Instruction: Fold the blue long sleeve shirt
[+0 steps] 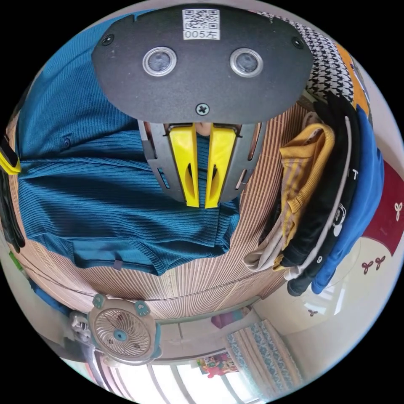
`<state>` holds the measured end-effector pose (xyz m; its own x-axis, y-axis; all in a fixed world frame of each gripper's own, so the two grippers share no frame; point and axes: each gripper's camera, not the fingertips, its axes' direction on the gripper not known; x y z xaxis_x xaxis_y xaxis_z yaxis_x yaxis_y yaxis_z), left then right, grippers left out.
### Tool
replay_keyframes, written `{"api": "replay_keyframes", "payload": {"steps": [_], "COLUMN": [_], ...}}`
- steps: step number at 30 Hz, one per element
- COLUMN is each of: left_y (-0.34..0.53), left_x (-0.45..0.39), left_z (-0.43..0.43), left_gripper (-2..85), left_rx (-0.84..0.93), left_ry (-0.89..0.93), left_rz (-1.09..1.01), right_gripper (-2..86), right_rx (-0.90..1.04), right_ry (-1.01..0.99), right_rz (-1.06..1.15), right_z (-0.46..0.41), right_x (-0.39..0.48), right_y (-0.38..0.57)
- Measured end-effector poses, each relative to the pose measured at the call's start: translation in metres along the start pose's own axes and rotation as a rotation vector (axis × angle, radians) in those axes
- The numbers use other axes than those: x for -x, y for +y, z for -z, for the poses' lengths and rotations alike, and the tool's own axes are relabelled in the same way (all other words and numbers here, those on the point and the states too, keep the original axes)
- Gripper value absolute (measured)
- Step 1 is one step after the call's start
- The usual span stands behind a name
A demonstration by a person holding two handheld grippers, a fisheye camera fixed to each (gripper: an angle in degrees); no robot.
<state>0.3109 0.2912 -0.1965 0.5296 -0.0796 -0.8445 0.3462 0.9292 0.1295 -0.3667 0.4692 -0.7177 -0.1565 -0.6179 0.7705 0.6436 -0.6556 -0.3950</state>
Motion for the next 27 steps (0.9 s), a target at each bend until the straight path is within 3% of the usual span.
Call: {"api": "replay_keyframes", "payload": {"steps": [3, 7, 13, 19, 24, 27], "left_y": [0.010, 0.036, 0.130, 0.231, 0.282, 0.300], "left_x": [0.015, 0.040, 0.071, 0.042, 0.022, 0.015], "left_z": [0.023, 0.078, 0.156, 0.199, 0.232, 0.235], "left_gripper": [5.0, 5.2, 5.5, 6.6, 7.2, 7.8], "left_rx": [-0.032, -0.118, -0.175, -0.128, -0.145, -0.132], "left_ry": [0.040, 0.052, 0.314, 0.473, 0.698, 0.717], "left_rz": [-0.046, -0.097, -0.202, -0.392, -0.533, -0.627], "right_gripper": [7.4, 8.5, 8.4, 8.2, 7.9, 7.2], "right_rx": [0.044, -0.032, -0.116, -0.130, -0.146, -0.191], "right_ry": [0.066, -0.031, -0.176, -0.321, -0.314, -0.317], "right_rz": [-0.017, 0.004, -0.007, -0.069, -0.063, -0.073], "right_z": [0.014, 0.055, 0.099, 0.106, 0.112, 0.119], "right_x": [-0.010, -0.022, -0.027, -0.022, -0.025, -0.030], "right_y": [0.042, 0.115, 0.222, 0.306, 0.328, 0.338]}}
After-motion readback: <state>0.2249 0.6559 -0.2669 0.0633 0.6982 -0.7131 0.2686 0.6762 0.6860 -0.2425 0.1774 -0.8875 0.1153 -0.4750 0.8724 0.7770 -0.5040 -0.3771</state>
